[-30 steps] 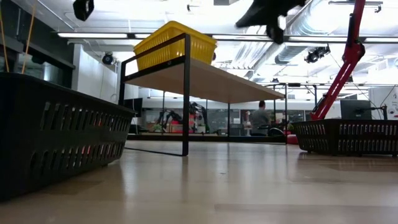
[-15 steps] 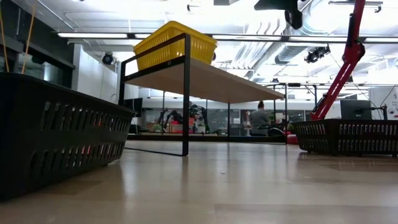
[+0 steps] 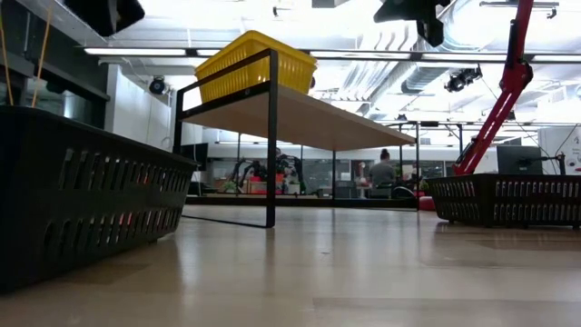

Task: Stack baskets on shelf by color
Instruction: Stack the yellow bin on top of the yellow bin on the shelf

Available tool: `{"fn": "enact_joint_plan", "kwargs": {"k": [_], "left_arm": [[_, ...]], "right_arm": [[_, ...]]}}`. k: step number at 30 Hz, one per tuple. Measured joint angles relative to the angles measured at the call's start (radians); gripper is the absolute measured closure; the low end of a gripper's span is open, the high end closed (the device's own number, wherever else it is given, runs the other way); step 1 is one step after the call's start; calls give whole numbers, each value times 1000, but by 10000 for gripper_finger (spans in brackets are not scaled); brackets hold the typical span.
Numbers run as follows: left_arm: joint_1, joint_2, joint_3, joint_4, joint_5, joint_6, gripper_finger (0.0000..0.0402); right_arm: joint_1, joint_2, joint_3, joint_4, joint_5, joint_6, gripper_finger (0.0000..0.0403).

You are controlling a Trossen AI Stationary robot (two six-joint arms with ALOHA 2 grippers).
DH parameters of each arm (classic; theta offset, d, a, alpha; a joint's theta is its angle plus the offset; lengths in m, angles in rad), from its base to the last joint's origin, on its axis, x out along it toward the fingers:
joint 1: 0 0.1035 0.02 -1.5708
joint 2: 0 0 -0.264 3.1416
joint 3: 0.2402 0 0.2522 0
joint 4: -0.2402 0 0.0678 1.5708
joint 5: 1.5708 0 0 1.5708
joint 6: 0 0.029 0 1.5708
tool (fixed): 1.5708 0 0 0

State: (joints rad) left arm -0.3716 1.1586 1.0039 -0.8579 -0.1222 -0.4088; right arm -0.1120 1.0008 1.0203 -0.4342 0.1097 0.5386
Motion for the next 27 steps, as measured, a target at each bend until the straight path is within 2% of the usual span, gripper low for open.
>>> {"fn": "enact_joint_plan", "kwargs": {"k": [8, 16, 27], "left_arm": [[-31, 125, -76, -5, 22, 61, 185], [-44, 195, -167, 58, 118, 44, 185], [-49, 306, -175, 76, 141, 45, 198]], "right_arm": [[0, 0, 0, -4, 23, -6, 403], [0, 1, 0, -26, 43, -16, 403], [0, 1, 0, -31, 43, -16, 403]]}}
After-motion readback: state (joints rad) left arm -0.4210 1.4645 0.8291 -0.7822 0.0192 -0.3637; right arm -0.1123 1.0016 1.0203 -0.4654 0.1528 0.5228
